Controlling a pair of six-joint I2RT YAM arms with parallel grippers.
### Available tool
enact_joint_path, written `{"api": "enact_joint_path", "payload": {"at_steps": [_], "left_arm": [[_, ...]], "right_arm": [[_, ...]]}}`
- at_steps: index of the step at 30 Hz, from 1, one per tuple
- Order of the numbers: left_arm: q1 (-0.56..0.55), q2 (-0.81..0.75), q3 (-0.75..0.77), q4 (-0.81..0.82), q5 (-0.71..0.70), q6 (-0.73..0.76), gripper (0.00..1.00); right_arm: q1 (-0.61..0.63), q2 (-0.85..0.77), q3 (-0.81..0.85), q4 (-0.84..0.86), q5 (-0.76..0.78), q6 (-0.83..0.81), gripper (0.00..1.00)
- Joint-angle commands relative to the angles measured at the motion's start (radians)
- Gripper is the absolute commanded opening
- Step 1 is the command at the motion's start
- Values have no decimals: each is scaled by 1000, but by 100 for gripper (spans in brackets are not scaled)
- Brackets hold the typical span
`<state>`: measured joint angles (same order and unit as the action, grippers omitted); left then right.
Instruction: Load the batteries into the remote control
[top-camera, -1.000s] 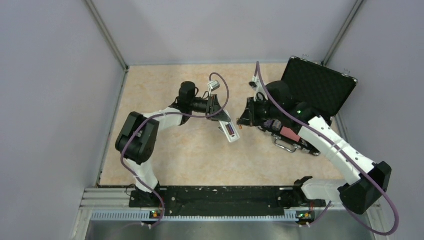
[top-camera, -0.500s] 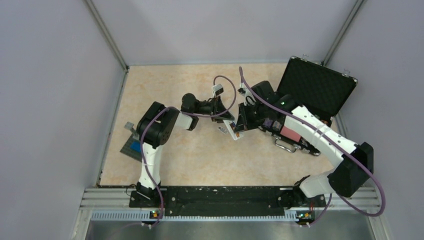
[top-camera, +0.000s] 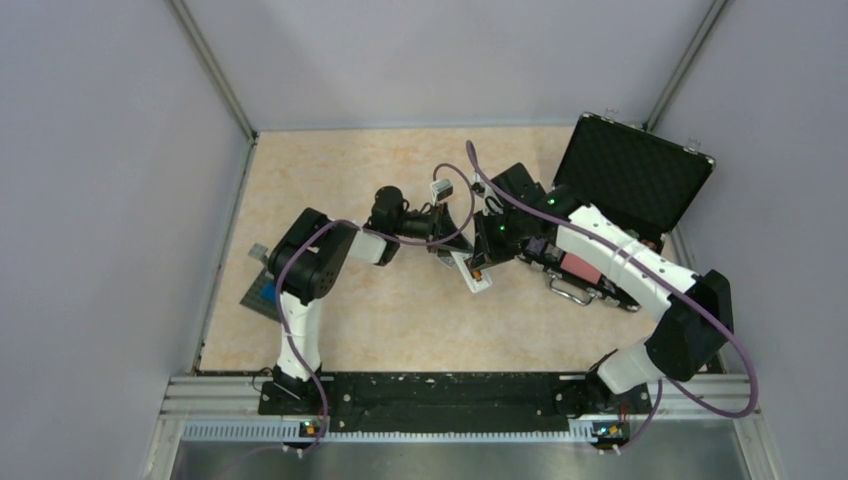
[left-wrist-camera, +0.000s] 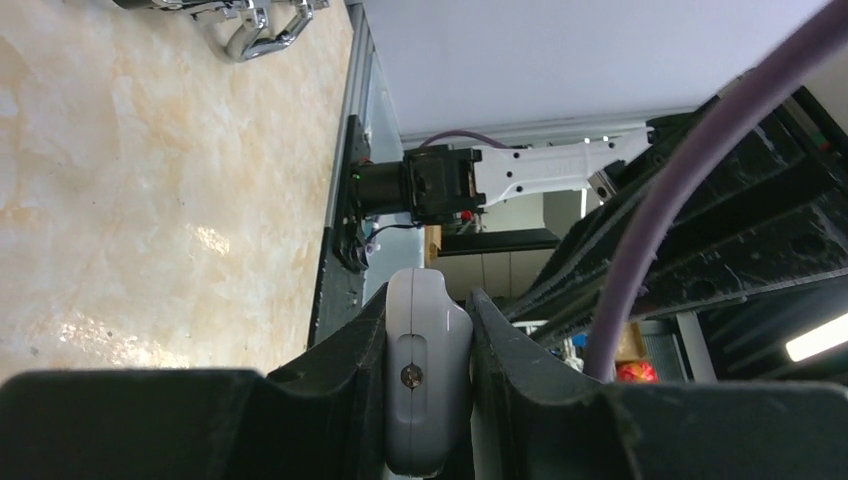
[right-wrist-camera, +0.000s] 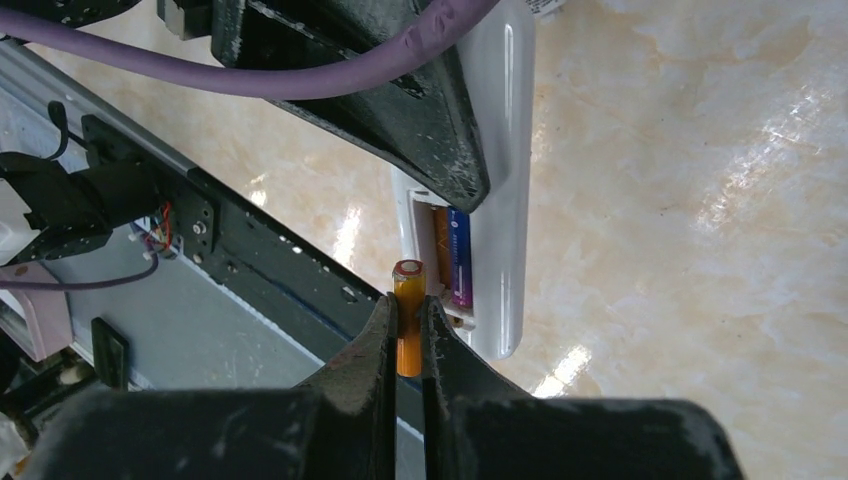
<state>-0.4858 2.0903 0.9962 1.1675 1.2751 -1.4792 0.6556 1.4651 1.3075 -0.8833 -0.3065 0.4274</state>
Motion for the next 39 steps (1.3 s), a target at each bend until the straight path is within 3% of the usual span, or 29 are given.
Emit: {"api": "enact_joint_path", "payload": {"at_steps": [1, 11, 20, 26, 34, 39], "left_arm": [[-18, -94, 1, -247, -39, 244, 0], [-23, -80, 0, -210, -40, 211, 0], [-28, 12, -16, 207, -32, -120, 0], [-32, 17, -22, 229, -35, -134, 0], [-32, 3, -24, 164, -29, -81, 0], [-33, 4, -25, 164, -27, -80, 0]], "right_arm": [[19, 10, 52, -27, 18, -18, 0], [38, 27, 17, -34, 46, -16, 0], [45, 41, -15, -15, 78, -7, 0], [49, 48, -11, -4, 113, -1, 0], [49, 39, -2, -6, 131, 20, 22], [49, 27, 17, -17, 136, 30, 30]]}}
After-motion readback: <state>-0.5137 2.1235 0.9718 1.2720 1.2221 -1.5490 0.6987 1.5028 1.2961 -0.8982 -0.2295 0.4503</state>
